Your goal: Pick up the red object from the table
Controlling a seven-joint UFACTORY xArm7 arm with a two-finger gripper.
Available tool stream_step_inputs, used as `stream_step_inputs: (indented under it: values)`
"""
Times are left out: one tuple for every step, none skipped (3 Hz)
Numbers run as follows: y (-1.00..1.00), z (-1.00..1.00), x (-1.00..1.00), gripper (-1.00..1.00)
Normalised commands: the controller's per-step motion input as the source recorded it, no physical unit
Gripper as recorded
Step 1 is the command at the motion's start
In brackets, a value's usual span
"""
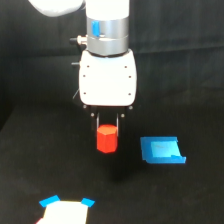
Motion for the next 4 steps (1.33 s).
stream_step_inputs:
  values:
    - [0.02,1.0,0.41,-1.0]
    - [-0.33,0.44,-0.14,-0.65]
    - [0.16,-0.18,-0.12,-1.0]
    - [-0.26,0.08,-0.22,-0.93]
